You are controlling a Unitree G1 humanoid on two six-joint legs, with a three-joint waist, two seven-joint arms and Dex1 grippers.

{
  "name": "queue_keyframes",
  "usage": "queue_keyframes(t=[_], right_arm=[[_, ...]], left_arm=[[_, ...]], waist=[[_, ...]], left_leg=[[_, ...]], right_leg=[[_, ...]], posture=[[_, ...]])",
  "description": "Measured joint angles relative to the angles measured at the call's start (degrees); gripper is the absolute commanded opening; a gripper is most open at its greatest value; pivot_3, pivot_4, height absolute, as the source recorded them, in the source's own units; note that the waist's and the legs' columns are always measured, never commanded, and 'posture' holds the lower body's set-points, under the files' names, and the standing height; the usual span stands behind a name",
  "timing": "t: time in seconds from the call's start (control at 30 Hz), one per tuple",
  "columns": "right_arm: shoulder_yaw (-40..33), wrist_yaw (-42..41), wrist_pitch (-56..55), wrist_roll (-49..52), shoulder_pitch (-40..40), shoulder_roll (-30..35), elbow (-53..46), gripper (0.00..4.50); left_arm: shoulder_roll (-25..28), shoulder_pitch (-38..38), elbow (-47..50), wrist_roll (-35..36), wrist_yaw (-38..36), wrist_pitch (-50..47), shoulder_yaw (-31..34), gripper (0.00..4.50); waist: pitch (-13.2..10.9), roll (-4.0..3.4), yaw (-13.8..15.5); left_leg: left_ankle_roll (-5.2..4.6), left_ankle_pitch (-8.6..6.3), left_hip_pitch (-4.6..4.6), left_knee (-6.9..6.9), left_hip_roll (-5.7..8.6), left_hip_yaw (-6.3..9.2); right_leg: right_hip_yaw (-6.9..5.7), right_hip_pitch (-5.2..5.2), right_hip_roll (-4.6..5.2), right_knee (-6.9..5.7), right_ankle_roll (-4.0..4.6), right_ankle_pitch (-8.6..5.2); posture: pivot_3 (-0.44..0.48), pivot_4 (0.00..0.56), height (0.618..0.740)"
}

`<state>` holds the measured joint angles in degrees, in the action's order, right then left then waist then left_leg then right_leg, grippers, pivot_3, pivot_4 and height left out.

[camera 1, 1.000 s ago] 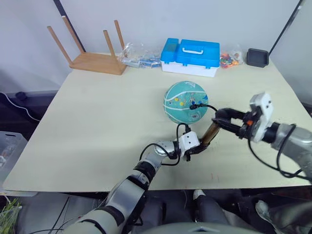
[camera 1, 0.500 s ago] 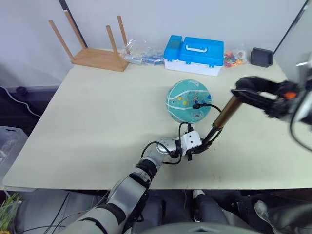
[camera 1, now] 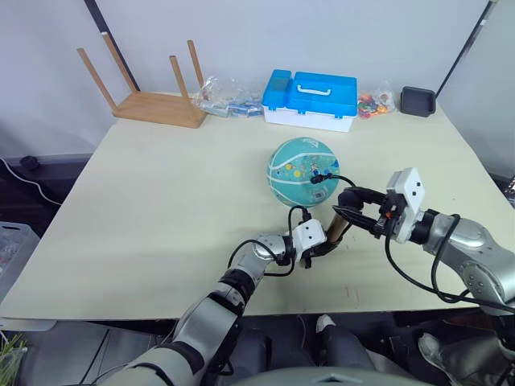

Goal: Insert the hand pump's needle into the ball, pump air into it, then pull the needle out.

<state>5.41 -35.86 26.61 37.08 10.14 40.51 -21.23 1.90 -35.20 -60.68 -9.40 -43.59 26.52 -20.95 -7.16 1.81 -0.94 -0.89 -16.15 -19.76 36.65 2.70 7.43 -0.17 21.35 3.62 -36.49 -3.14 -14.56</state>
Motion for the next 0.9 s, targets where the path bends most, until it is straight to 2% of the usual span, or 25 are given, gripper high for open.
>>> queue_keyframes(t=[0.17,0.27,0.37,0.53,0.67,0.77,0.9], right_arm=[[-5.64,1.0,11.1,6.42,3.45,3.16,-3.1,2.05],[-11.4,1.87,20.92,16.68,9.35,9.88,-4.85,2.05],[-18.34,3.56,27.23,26.39,16.11,14.94,-5.29,2.05],[-22.23,7.96,33.47,36.73,24.62,20.53,-3.55,2.05],[-22.23,9.16,35.54,39.79,25.68,22.14,-2.47,2.05],[-22.28,7.8,34.54,38.28,24.67,22.17,-2.78,2.05],[-21.44,5.84,28.83,32.48,18.25,17.82,-4.25,2.05]], left_arm=[[-0.62,-0.47,0.41,0.0,-0.26,0.09,-0.01,1.1],[-1.44,-1.33,0.59,0.04,-0.63,0.21,0.04,1.1],[-1.68,-1.76,0.58,0.04,-1.23,0.21,0.03,1.1],[-1.93,-2.23,0.49,0.03,-1.38,0.21,-0.01,1.1],[-1.92,-2.41,0.49,0.03,-1.76,0.21,0.03,1.1],[-1.85,-2.37,0.49,0.03,-1.89,0.21,0.05,1.1],[-1.37,-2.03,0.51,0.03,-2.15,0.2,0.09,1.1]], waist=[[-0.54,-0.45,0.33],[-1.13,-1.19,0.82],[-1.33,-1.02,1.29],[-1.43,-0.96,1.71],[-1.45,-0.94,1.72],[-1.44,-0.94,1.71],[-1.25,-0.69,1.53]], left_leg=[[0.01,0.01,-0.31,0.09,0.1,-0.03],[-0.01,0.02,-0.98,0.45,0.27,0.03],[-0.02,0.02,-1.27,0.51,0.29,0.05],[-0.04,0.02,-1.69,0.6,0.31,0.04],[-0.04,0.02,-1.93,0.73,0.3,0.06],[-0.04,0.02,-1.9,0.74,0.3,0.03],[-0.04,0.02,-1.75,0.74,0.25,-0.01]], right_leg=[[0.02,0.24,0.13,0.0,-0.02,0.03],[-0.06,0.71,0.28,-0.02,0.06,0.22],[-0.09,0.95,0.31,-0.05,0.12,0.27],[-0.1,1.33,0.45,-0.07,0.13,0.28],[-0.14,1.53,0.47,-0.14,0.15,0.3],[-0.13,1.52,0.44,-0.19,0.15,0.3],[-0.09,1.46,0.38,-0.27,0.15,0.29]], posture=[[0.0,0.15,0.74],[0.0,0.15,0.74],[0.0,0.15,0.74],[0.0,0.15,0.74],[0.0,0.15,0.74],[0.0,0.15,0.74],[0.0,0.15,0.74]])
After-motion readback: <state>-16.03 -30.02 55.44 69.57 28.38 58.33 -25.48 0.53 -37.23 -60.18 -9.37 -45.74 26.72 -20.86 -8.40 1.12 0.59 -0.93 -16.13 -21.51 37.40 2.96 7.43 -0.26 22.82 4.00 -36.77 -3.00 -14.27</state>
